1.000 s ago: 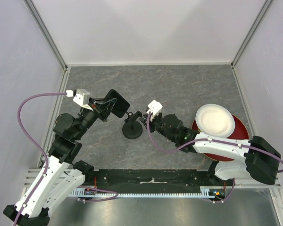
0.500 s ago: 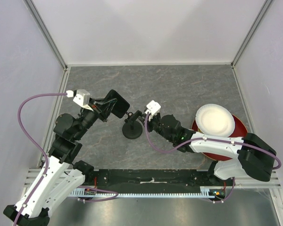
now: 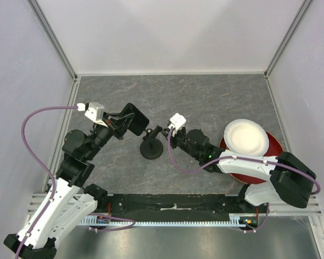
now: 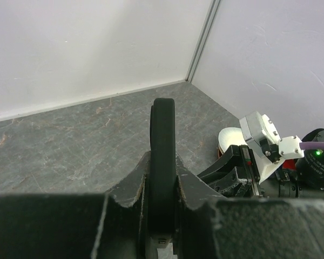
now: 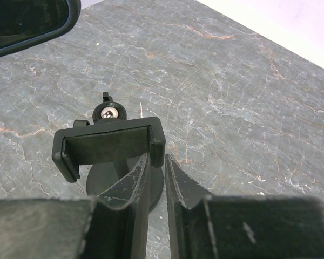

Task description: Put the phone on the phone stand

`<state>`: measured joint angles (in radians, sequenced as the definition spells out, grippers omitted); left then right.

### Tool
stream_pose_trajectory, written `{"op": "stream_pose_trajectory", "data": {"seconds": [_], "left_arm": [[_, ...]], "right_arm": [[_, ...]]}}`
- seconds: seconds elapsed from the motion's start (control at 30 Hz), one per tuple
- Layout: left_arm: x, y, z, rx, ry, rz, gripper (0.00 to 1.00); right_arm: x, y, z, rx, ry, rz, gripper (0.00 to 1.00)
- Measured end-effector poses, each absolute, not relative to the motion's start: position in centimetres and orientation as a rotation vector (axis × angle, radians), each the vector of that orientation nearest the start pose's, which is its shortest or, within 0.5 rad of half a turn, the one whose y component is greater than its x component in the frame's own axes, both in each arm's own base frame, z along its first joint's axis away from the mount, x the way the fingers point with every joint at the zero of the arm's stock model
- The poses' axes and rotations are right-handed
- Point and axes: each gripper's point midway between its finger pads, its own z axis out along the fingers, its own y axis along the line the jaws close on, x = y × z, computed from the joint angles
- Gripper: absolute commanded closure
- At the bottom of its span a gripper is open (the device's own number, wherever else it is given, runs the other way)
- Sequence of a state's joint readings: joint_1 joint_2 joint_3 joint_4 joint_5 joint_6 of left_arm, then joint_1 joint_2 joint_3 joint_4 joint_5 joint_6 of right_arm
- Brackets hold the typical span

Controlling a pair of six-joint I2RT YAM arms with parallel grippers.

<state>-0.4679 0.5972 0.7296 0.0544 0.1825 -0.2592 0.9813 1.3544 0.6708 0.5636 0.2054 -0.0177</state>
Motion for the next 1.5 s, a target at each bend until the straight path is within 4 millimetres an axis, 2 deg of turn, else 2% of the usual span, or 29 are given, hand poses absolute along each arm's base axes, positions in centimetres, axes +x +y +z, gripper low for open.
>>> {"op": "stream_pose_trajectory", "data": {"seconds": [0.5,0.67,0.93,1.23,1.5], "left_arm": [[23.8,-18.0,34.6,0.358,1.441,-0.767,0.98],[23.8,-18.0,34.5,0.361,1.441,-0.770,0.98],[23.8,-18.0,34.5,0.362,1.441,-0.771,0.98],[23.6,-18.2,34.5,0.372,1.440,-0.779,0.98],[23.7,-18.4,34.4,0.380,1.445,-0.785,0.98]], "right_arm": [[26.4,34.7,18.5,-0.802,1.550,0.626,0.75],[26.2,35.0,17.8,-0.830,1.557,0.637,0.69],[26.7,34.6,17.9,-0.820,1.558,0.618,0.64],[27.4,33.7,19.2,-0.845,1.526,0.620,0.53],[27.4,34.7,20.0,-0.955,1.493,0.712,0.47]]}}
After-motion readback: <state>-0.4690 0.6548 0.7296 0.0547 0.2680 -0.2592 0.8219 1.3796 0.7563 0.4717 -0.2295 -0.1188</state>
